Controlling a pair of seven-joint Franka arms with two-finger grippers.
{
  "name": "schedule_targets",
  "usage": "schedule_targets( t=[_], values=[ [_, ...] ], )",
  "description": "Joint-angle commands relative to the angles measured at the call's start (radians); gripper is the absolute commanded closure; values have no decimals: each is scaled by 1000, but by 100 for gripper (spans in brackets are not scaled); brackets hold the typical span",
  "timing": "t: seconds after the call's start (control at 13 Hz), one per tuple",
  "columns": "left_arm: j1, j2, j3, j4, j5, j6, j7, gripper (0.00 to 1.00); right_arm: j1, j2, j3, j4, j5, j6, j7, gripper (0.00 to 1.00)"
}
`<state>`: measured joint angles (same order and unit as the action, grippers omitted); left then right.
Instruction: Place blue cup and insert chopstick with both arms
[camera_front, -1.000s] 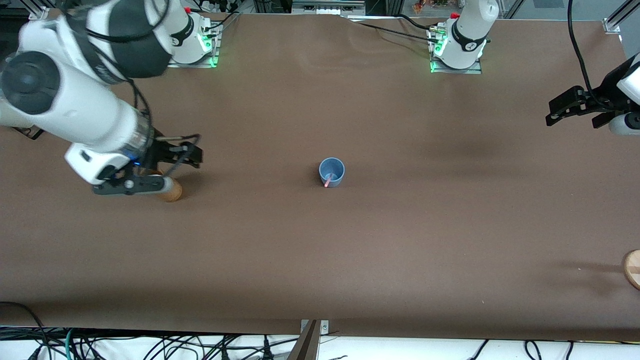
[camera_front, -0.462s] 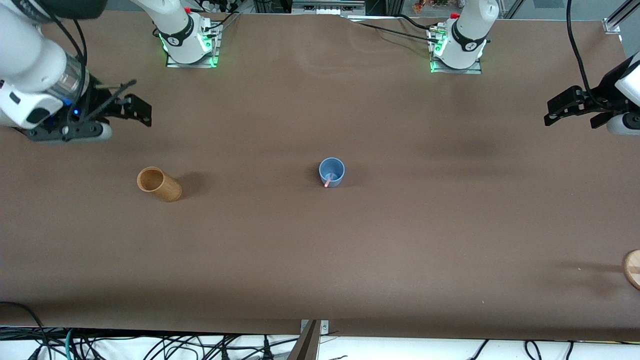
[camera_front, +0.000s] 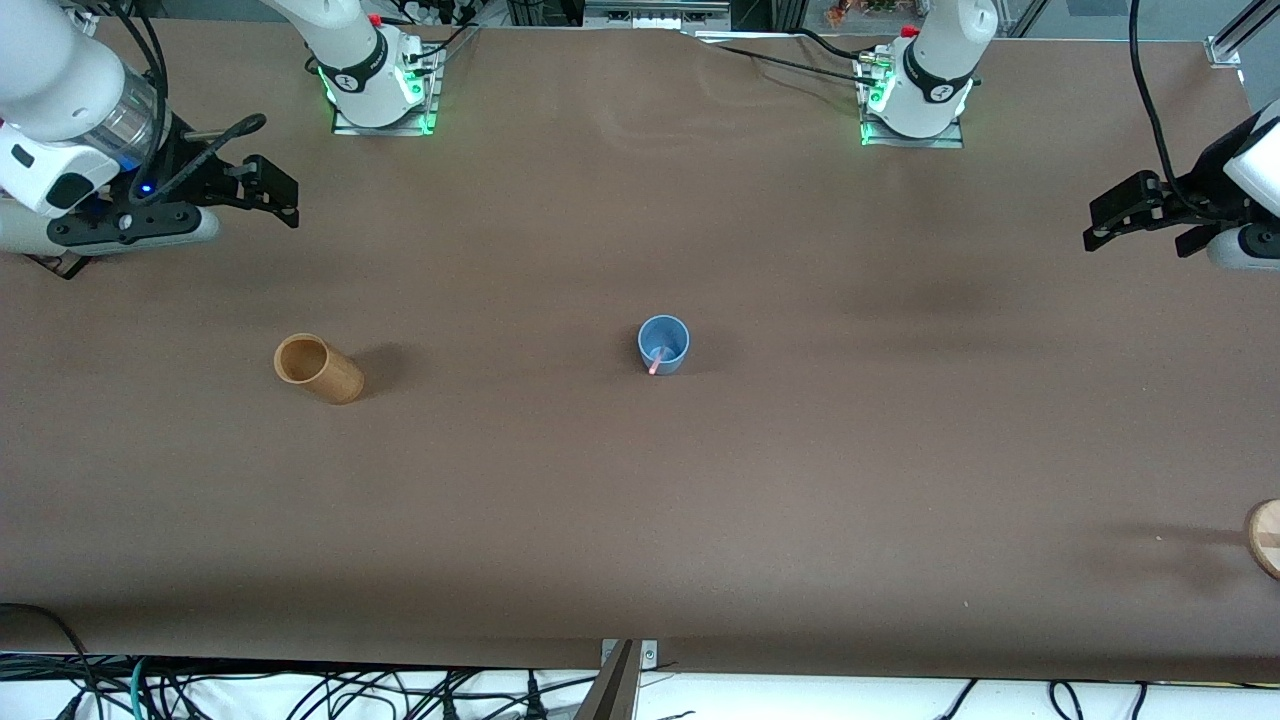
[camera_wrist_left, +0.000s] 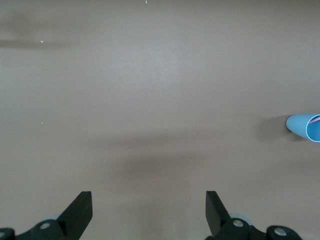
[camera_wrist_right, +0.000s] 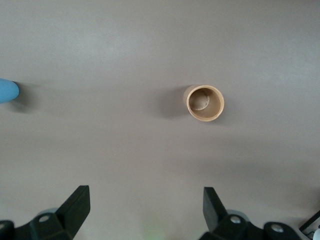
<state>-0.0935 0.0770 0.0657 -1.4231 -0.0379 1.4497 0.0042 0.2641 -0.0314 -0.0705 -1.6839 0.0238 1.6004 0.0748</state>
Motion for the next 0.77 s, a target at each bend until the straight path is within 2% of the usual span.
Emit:
schedule_targets(
  t=[0.0,0.69],
  values=[
    [-3,3,3,-10,-19,1,19,0,-20,16,14,47,-4,-42,-18,0],
    [-9,4,-1,-10,-10,1,19,0,-20,16,11,43,-1,-59,-44,0]
  ],
)
